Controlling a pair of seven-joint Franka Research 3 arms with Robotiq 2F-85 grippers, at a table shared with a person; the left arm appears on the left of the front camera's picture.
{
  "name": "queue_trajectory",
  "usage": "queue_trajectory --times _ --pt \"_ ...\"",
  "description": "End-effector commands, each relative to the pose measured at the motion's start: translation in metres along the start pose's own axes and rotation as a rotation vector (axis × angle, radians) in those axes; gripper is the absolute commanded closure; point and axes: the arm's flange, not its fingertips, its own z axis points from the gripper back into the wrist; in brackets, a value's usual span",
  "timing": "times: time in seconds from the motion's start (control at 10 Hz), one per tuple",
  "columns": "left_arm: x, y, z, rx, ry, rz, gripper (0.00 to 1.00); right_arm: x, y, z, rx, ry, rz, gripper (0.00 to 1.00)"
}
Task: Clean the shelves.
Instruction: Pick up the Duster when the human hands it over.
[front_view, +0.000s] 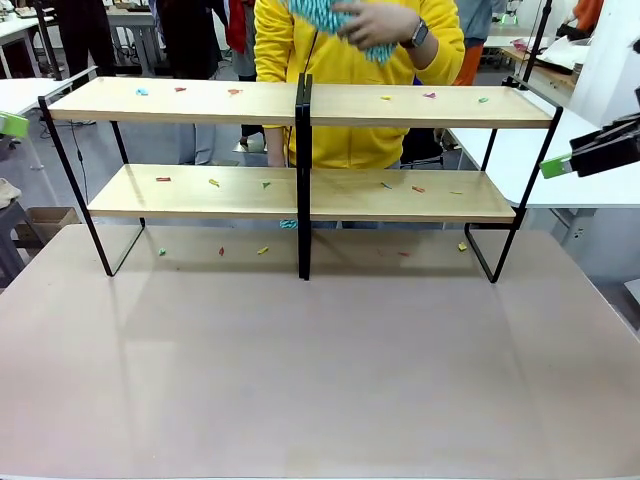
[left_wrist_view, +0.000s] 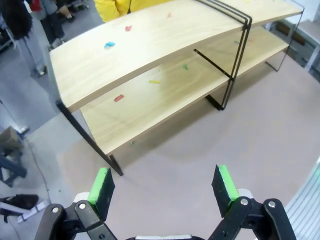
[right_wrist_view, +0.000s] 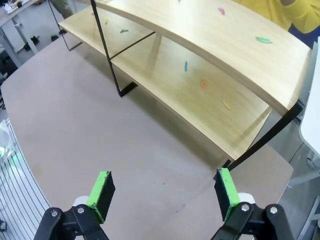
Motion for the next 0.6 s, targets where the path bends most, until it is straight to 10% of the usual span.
queue_trajectory --times 0.0,0.5 --pt "-0.037 -0.047 -0.016 0.055 0.019 -0.010 0.00 -0.009 -0.013 -0.009 0.039 -0.029 0.023 0.00" --pt "-0.013 -0.071 -0.012 0.127 -0.089 0.040 0.00 -0.024 -0.028 -0.014 0.075 -0.016 0.004 0.00"
